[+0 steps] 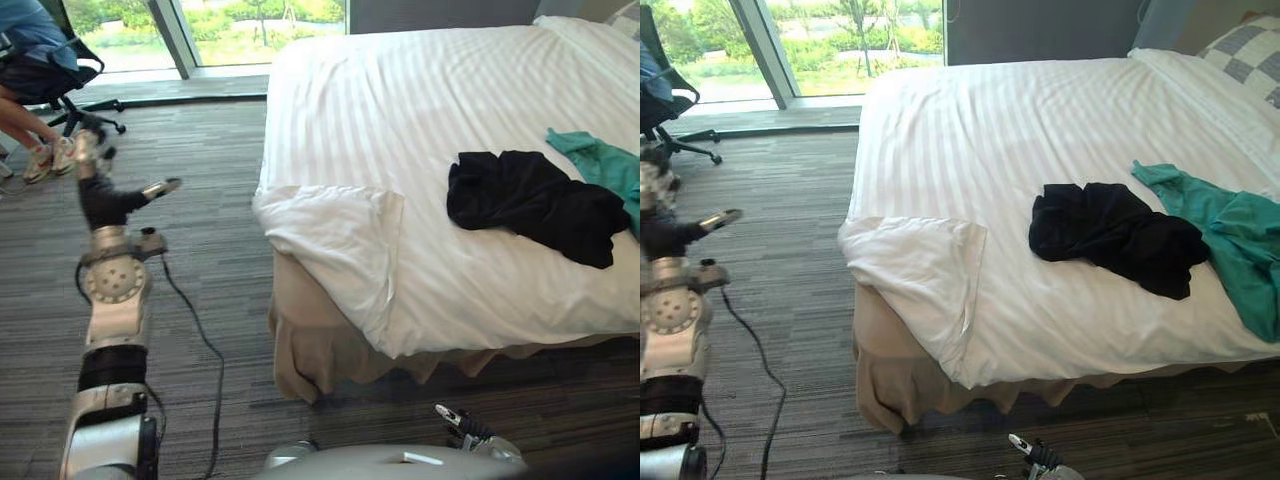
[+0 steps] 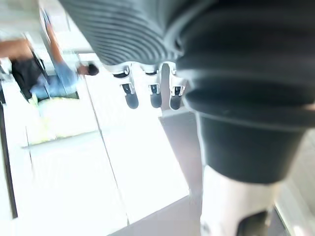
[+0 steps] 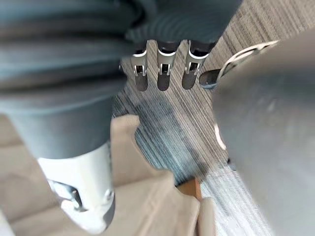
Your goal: Tidy the bed and pick cloth on bed and put in laundry
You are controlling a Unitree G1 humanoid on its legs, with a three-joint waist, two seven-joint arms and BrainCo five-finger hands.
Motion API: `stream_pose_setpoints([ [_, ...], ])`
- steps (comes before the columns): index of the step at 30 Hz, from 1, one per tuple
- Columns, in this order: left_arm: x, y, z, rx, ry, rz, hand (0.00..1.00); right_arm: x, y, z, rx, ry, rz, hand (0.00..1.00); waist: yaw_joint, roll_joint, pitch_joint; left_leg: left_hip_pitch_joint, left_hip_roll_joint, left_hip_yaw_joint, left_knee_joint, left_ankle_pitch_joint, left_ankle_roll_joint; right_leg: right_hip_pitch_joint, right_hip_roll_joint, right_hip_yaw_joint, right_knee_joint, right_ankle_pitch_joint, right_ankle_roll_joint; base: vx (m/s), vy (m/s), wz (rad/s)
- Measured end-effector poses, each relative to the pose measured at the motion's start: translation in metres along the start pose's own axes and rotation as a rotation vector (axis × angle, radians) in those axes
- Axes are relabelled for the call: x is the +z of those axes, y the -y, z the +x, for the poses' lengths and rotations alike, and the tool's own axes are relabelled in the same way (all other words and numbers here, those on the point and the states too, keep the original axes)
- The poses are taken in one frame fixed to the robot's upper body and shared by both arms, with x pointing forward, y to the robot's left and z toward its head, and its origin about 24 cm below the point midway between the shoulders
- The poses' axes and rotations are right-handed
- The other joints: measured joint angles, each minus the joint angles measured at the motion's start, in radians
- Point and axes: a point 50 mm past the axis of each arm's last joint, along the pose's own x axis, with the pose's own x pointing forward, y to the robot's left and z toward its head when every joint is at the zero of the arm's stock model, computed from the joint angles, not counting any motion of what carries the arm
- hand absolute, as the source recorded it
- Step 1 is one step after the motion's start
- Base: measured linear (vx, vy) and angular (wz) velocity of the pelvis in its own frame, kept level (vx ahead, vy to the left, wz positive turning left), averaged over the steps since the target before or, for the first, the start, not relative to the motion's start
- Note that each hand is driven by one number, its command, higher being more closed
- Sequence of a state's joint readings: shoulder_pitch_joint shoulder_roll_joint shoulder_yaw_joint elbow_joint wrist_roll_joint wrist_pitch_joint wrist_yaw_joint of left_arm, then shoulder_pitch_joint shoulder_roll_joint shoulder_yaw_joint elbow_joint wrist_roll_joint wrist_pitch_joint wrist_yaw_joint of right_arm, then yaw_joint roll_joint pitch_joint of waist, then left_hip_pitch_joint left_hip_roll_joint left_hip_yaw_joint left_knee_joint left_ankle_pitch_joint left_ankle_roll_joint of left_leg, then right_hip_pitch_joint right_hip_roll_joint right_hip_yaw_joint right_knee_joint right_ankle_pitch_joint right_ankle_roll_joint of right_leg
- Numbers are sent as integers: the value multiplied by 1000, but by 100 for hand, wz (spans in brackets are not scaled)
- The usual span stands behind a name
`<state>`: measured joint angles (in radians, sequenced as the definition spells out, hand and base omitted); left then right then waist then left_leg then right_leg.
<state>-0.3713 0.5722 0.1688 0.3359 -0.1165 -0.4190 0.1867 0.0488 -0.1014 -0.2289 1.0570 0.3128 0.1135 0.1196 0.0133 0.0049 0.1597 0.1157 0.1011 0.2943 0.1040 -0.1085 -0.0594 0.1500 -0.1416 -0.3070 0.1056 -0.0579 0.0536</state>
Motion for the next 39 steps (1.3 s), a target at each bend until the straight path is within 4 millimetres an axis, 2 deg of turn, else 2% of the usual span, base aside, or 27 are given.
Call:
stream_pose_setpoints([
  [2, 20, 20, 23, -76, 73, 26, 0, 15, -6, 2, 12, 46, 10, 0, -8, 0, 55, -51, 14, 1, 79, -24, 8, -55, -4, 32, 66, -11, -17, -31, 8, -17],
  [5, 44, 41, 48, -147, 165, 116, 0, 31, -13, 4, 31, 93, 6, 0, -26, 0, 123, -108, 17, 5, 111, -27, 11, -129, -13, 52, 122, -16, -22, -104, 28, -8],
  [8, 54, 55, 64, -173, 192, 224, 0, 45, -18, 4, 41, 140, 11, 0, -33, -3, 177, -151, 15, 33, 130, -31, 18, -201, -26, 97, 165, -46, -19, -111, -6, -24],
  [10, 58, 63, 71, -188, 189, 277, 0, 54, -19, 3, 43, 177, 22, 0, -52, -1, 210, -181, 16, 40, 157, -36, 21, -234, -35, 105, 197, -64, -14, -92, -42, -6],
  [13, 61, 74, 80, -204, 168, 358, 0, 60, -19, 3, 42, 205, 32, 0, -59, -2, 245, -229, 29, 58, 220, -51, 20, -295, -32, 138, 256, -82, -13, -106, -31, -21],
  [15, 69, 82, 88, -212, 162, 395, 0, 63, -21, 2, 46, 223, 34, 0, -75, 0, 259, -283, 59, 71, 282, -81, 17, -354, -17, 158, 300, -93, -17, -109, -44, -21],
  [17, 77, 86, 95, -203, 174, 436, 0, 66, -24, 2, 61, 245, 50, 0, -77, -2, 281, -317, 86, 83, 334, -101, 17, -388, -12, 161, 335, -100, -18, -124, -26, -23],
  [21, 92, 100, 102, -209, 202, 471, 0, 70, -28, 0, 77, 281, 71, 0, -77, -2, 285, -407, 130, 94, 426, -151, 14, -473, 2, 187, 396, -141, -9, -142, -38, -15],
  [24, 99, 111, 105, -212, 198, 514, 0, 79, -39, -3, 113, 344, 101, 0, -75, -1, 293, -474, 167, 108, 501, -179, 16, -535, 14, 195, 437, -157, -11, -151, -34, -17],
  [25, 102, 116, 107, -228, 187, 555, 100, 83, -43, -5, 129, 372, 111, 0, -74, -1, 305, -494, 178, 110, 521, -189, 18, -554, 18, 198, 452, -160, -11, -186, -25, -10],
  [27, 106, 122, 110, -250, 143, 563, 100, 91, -47, -7, 147, 409, 129, 0, -74, -3, 307, -546, 187, 117, 544, -202, 21, -608, 18, 206, 474, -163, -8, -142, -24, -8],
  [29, 104, 120, 117, -276, 20, 634, 100, 109, -58, -10, 187, 469, 178, 0, -78, -5, 328, -593, 227, 162, 575, -197, 28, -670, 20, 207, 493, -157, -8, -89, -36, -4],
  [31, 100, 116, 119, -271, -61, 655, 100, 125, -68, -15, 224, 525, 200, 0, -76, -8, 348, -625, 237, 163, 590, -183, 36, -705, 25, 210, 503, -150, -13, -59, -23, -5],
  [34, 112, 112, 126, -228, -50, 622, 100, 144, -79, -21, 260, 586, 202, 0, -71, -9, 358, -647, 246, 165, 601, -176, 40, -722, 29, 210, 508, -147, -14, 33, -13, 1],
  [36, 111, 111, 126, -224, -56, 617, 100, 151, -85, -26, 281, 623, 190, 0, -71, -9, 358, -638, 245, 169, 597, -175, 41, -715, 29, 211, 507, -147, -14, 75, -10, 2],
  [39, 110, 112, 124, -237, -45, 582, 100, 151, -86, -26, 279, 629, 169, 0, -67, -9, 358, -620, 239, 179, 582, -171, 42, -708, 25, 212, 506, -147, -14, 64, -8, 1],
])
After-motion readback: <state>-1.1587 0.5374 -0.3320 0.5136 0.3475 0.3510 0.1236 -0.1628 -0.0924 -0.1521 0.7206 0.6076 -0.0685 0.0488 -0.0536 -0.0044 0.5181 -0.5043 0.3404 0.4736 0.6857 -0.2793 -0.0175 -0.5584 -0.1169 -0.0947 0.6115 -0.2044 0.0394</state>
